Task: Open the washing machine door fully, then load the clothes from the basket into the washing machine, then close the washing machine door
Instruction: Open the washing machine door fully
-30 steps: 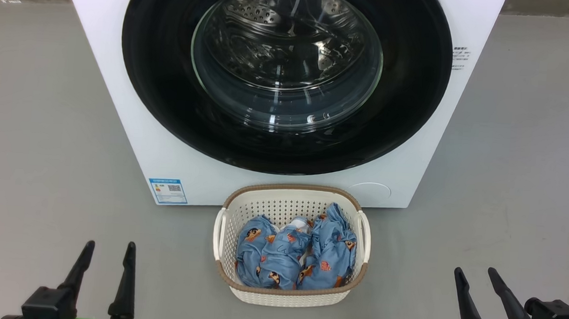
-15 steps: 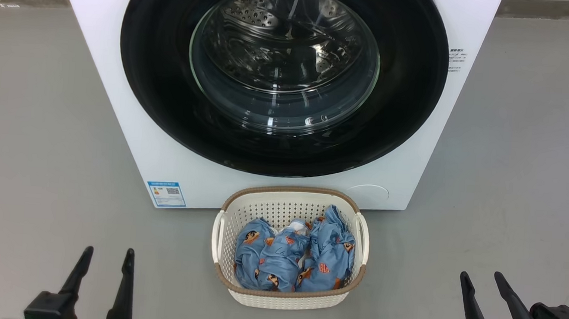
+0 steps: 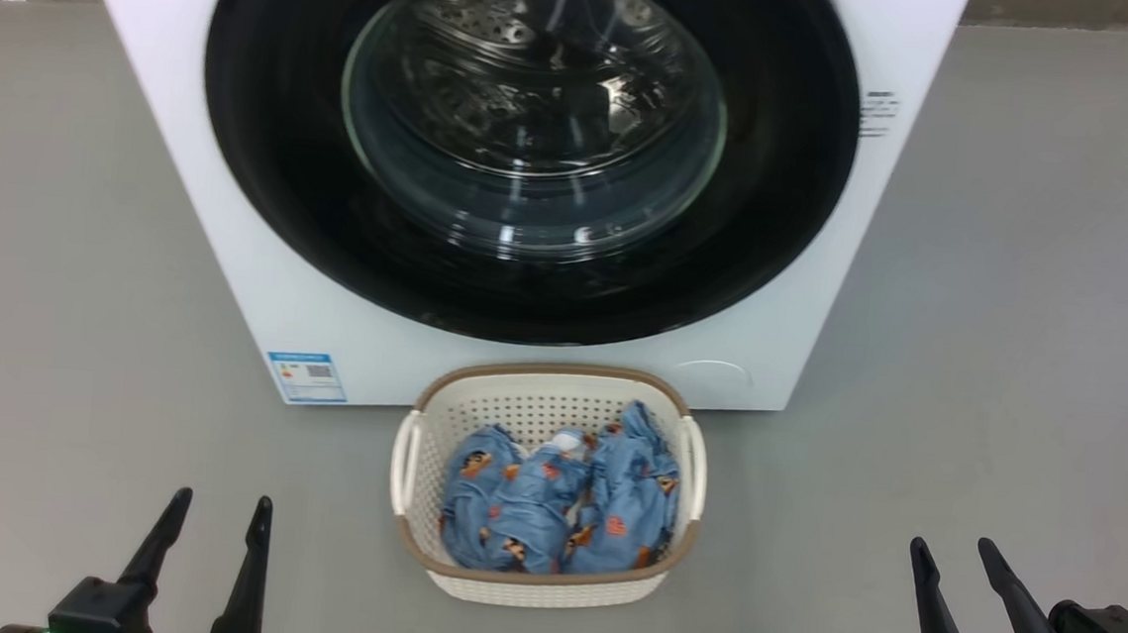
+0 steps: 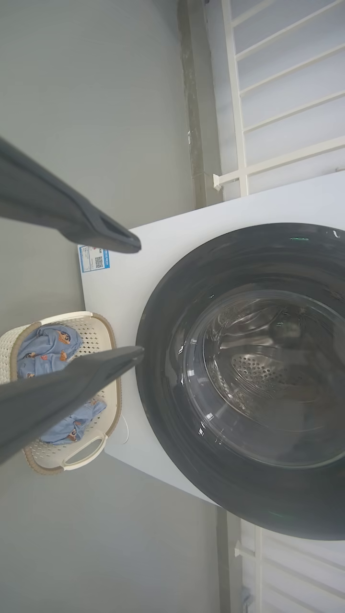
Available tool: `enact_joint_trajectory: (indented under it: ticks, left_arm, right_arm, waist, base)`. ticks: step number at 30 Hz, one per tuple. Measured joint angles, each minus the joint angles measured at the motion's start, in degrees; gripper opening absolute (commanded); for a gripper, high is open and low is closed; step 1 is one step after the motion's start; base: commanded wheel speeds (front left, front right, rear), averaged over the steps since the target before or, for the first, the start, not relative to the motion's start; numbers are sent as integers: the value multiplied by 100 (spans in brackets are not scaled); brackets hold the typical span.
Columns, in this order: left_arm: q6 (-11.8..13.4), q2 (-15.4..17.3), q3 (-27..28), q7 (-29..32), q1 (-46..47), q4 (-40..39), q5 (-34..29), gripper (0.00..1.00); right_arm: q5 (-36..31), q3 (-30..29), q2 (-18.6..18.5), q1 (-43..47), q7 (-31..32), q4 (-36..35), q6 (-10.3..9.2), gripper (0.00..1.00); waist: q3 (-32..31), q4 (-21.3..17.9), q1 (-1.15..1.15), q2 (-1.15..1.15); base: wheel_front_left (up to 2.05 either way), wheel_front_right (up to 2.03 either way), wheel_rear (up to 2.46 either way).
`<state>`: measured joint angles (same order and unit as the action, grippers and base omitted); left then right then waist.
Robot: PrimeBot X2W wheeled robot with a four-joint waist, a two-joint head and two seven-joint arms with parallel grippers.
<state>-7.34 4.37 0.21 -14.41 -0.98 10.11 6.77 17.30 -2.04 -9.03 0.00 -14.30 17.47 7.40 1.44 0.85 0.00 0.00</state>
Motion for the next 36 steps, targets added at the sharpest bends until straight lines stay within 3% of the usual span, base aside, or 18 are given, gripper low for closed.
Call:
enact_joint_trajectory:
  ticks: [17,21,36]
  left_arm:
    - [0,-35,0,-7,27,-1,14,100]
    - [0,-77,14,-7,29,-21,335,100]
    - [0,-76,-27,-7,29,-52,364,100]
  right_arm:
    - [-18,-32,10,-10,0,-20,0,100]
    - [-51,-43,10,-12,0,-24,0,100]
    - [-51,-55,12,-61,0,-26,0,100]
  waist:
    - [115,-2,0,0]
    - [127,-7,0,0]
    - [120,8,0,0]
  base:
    - [123,123,-246]
    - [104,102,-207]
    - [38,38,-76]
